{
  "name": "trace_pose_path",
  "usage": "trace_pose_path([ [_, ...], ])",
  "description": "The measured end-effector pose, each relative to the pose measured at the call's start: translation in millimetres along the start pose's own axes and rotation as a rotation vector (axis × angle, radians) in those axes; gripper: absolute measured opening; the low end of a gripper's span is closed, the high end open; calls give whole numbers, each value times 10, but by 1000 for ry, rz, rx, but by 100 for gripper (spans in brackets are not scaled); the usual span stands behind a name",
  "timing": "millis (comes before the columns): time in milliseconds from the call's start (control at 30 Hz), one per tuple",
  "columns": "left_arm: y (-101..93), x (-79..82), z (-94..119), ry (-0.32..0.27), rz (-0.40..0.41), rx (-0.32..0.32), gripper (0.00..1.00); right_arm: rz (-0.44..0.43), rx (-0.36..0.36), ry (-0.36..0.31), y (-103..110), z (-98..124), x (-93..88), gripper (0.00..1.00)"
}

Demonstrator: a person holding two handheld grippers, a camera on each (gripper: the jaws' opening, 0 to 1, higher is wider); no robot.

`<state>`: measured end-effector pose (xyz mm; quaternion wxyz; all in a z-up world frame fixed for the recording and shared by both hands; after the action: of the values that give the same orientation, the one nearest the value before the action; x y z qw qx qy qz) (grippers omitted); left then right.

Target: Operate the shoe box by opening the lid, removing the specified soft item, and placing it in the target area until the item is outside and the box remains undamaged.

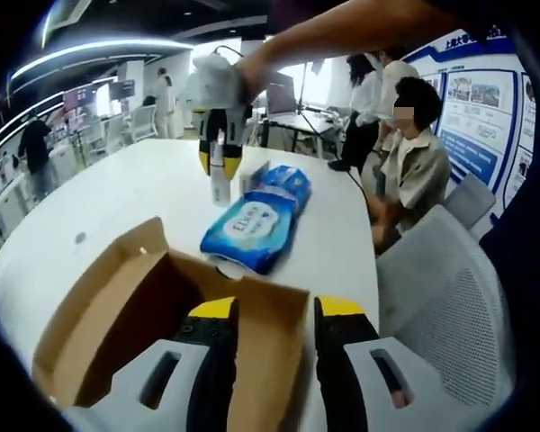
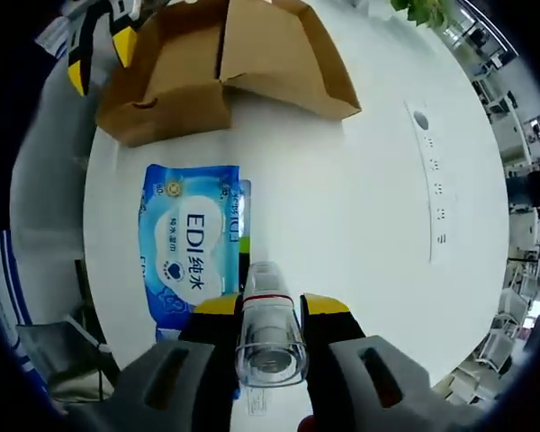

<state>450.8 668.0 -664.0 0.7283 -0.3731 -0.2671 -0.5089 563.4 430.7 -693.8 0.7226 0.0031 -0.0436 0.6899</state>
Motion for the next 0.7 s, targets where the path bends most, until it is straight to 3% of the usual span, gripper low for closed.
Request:
trace_pose_path([
  [300,24,-72,5,12,14,4,31,-12,20,3,55,-215,-20,23],
  [700,31,-64,-12,10,23,-1,30,-10,6,7,26,-259,-21,23],
])
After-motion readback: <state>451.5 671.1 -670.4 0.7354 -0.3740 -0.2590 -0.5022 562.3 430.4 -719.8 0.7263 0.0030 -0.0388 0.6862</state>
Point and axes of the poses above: the point that each gripper's makers call its tool centre point, and the gripper's own axes: z roughly backward along the fingers, y roughly to its left, x roughly out of its top, the point moved 3 cm from there along z, roughly backward along the fingers, and after that the axes turned 11 degrees about z, right-handed, at the moved point
